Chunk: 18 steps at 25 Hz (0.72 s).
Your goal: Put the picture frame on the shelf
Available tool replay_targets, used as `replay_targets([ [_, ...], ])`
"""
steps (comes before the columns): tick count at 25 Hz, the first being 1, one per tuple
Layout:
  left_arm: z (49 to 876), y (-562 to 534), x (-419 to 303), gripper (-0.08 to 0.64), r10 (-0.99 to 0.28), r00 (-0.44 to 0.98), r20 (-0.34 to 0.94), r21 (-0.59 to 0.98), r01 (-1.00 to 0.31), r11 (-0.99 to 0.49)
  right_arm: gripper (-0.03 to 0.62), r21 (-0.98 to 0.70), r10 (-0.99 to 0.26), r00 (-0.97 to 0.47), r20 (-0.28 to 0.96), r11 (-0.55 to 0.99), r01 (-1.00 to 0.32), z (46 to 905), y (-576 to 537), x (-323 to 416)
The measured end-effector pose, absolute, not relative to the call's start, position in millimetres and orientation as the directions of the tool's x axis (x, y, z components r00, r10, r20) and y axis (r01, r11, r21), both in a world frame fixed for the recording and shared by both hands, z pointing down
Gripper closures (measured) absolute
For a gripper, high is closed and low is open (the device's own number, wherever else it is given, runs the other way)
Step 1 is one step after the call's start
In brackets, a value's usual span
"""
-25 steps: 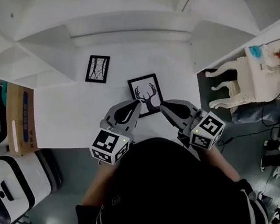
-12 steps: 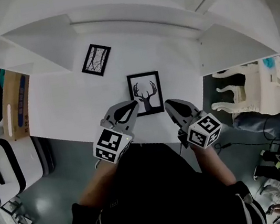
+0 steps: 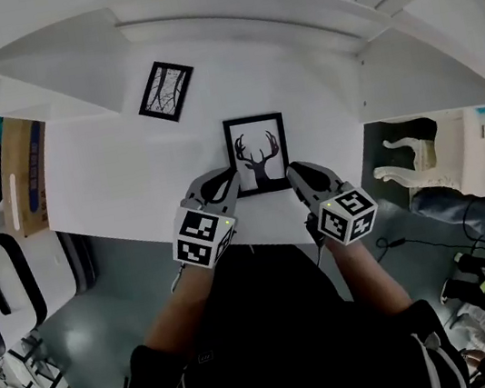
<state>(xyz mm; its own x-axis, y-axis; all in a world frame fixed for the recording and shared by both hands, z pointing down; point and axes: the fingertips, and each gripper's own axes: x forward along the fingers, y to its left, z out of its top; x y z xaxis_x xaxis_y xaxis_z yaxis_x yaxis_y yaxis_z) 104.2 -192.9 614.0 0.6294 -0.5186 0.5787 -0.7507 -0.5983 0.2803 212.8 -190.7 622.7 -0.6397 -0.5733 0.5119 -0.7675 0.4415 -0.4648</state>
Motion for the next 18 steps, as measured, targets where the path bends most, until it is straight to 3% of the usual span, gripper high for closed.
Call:
replay_targets([
  [10,658,-209,94,0.549,-0.518,0.584,0.625,0.302,-0.793,-0.529,0.571,-0.43,-0.507,-0.614,0.605,0.441,-0.787,661,-206,207],
  [15,699,-205,88,0.432,-0.442,0.555,0.705,0.325,-0.806,-0.494,0.563,-0.4,-0.498,-0.571,0.653,0.414,-0.818,684,-217,207],
  [18,716,-201,92,0.403,-0.41,0.554,0.725,0.348,-0.808,-0.476,0.506,-0.39,-0.479,-0.552,0.683,0.4,-0.829,699,-217,209],
])
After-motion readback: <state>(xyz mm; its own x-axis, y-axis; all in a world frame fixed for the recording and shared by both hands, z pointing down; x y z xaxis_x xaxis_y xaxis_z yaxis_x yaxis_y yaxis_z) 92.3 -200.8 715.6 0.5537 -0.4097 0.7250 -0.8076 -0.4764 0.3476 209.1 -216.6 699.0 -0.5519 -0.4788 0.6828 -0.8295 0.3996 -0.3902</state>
